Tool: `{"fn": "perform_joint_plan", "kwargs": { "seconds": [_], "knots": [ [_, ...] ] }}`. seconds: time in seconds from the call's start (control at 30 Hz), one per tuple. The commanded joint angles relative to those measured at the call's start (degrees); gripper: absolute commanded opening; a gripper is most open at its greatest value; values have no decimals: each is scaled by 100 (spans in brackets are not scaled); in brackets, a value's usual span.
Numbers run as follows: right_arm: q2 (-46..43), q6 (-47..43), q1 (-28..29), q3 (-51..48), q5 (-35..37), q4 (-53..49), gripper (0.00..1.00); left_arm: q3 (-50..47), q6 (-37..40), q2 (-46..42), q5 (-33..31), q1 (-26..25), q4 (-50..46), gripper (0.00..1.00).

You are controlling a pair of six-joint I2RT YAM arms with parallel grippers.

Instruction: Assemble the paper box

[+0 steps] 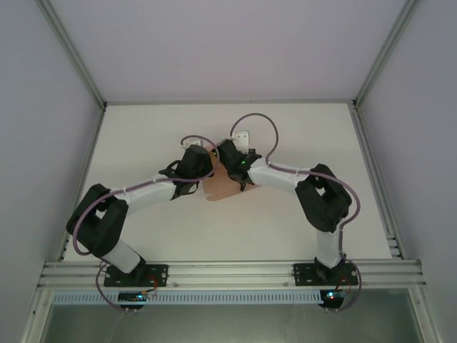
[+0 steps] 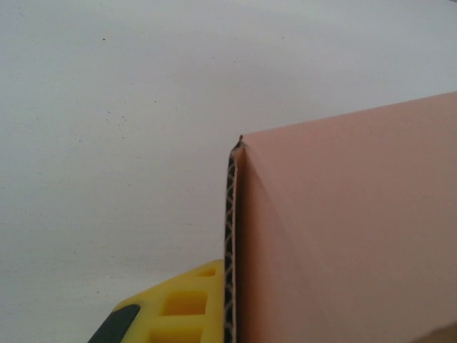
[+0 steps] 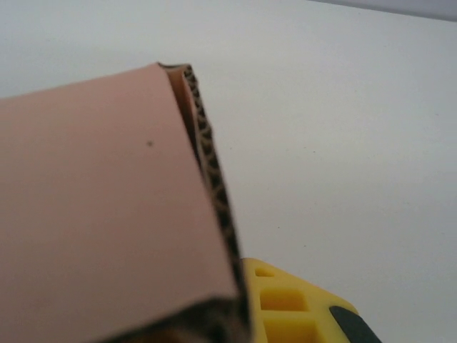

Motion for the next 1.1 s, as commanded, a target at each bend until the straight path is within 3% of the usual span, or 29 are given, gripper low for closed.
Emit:
{"fn": "perform_joint_plan", "kwargs": {
  "seconds": [0.0,0.17,0.33,0.37,0.47,0.6,0.7,1.07],
  "knots": [
    [366,1051,-469,364,1744,-782,0,2,-416,-65,-337,41,-532,0],
    [331,765,-548,203,1210,-234,0,8,-424,-61,-320,41,-505,0],
    [-132,-897,-552,-832,-181,2147,0,68,-261,4,-240,48,-461,0],
    [-249,-1171,-568,-1180,-540,2602,9,76,-245,14,-232,49,-466,0],
    [-571,-1724,-579,-1691,-1108,3351,19,87,-212,-3,-227,58,-456,0],
    [-981,-1973,-566,-2062,-1434,3446,23,112,-147,-2,-219,67,-487,0],
    [-1298,-1976,-604,-2313,-2024,3326,34,139,-137,-2,-225,88,-544,0],
    [-1910,-2052,-762,-2554,-3546,3206,56,158,-67,-29,-203,98,-575,0]
  ]
}}
